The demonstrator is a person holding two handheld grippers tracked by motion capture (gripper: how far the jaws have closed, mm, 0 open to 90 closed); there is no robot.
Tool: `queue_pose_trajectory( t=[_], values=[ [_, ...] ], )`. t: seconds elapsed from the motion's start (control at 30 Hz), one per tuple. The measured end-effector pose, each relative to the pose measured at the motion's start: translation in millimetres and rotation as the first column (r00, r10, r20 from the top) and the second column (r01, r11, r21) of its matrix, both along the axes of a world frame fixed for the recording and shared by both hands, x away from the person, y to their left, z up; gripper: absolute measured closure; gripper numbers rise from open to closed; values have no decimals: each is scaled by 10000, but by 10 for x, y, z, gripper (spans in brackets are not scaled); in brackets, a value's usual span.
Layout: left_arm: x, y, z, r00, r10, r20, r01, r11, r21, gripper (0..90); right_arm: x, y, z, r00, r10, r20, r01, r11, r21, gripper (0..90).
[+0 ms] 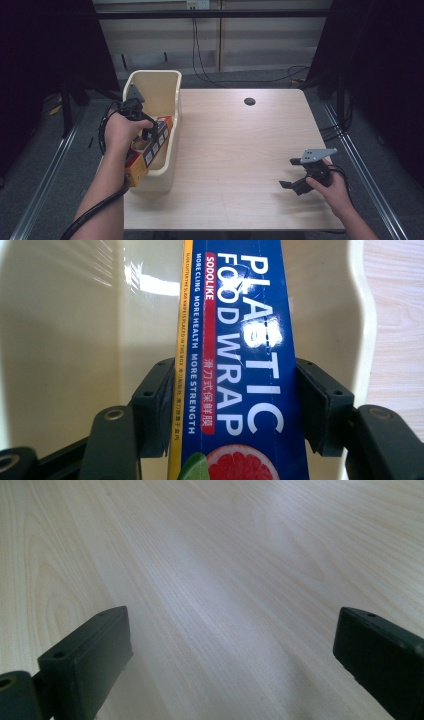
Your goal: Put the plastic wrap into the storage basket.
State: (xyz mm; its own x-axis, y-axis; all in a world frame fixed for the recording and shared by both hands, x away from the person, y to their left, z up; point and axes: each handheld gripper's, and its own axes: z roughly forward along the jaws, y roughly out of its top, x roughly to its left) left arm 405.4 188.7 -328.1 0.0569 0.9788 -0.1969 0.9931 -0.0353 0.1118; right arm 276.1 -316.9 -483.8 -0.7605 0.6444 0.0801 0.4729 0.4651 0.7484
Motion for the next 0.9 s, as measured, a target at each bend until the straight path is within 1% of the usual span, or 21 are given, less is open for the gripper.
queue_pose_trajectory(
  t=[0.2, 0.23, 0.27, 0.37, 0.6, 0.63, 0.77, 0.8, 0.83, 0.9],
  values=[
    [7, -7, -23, 10000, -9, -80, 9, 10000, -40, 399, 0, 2, -1, 10000, 19, -30, -19, 10000, 10, 25],
    [6, -7, -26, 10000, -9, -75, 9, 10000, -40, 399, 4, 4, -5, 10000, 56, 1, -56, 10000, 12, 25],
    [2, -15, -36, 10000, 58, 32, -58, 10000, 14, 399, 4, 4, -6, 10000, 55, -1, -55, 10000, 13, 25],
    [4, -10, -31, 10000, 0, -69, 0, 10000, -70, 399, 2, 8, -5, 10000, 63, 7, -63, 10000, 18, 25],
    [8, -13, -51, 9999, 65, -106, -66, 10000, -43, 396, 1, 10, -4, 10000, 57, -19, -57, 10000, 17, 25],
    [11, -12, -49, 9998, 38, -185, -40, 9999, -97, 396, 1, 9, -4, 10000, 51, 3, -51, 10000, -2, 25],
    [14, -22, -51, 9996, 73, -276, -75, 10000, -64, 387, 2, 9, -4, 10000, 58, 6, -58, 10000, 3, 25],
    [16, -14, -43, 9996, -8, -275, 4, 9999, -114, 386, 2, 9, -4, 10000, 61, 5, -61, 10000, 4, 25],
    [7, -22, -41, 9999, -3, -136, 1, 9999, -162, 381, 1, 9, -3, 10000, 60, -16, -60, 10000, 15, 25],
    [6, -14, -6, 9999, 97, -54, -98, 9995, -309, 381, 2, 9, -3, 10000, 57, -19, -57, 10000, 18, 25]
  ],
)
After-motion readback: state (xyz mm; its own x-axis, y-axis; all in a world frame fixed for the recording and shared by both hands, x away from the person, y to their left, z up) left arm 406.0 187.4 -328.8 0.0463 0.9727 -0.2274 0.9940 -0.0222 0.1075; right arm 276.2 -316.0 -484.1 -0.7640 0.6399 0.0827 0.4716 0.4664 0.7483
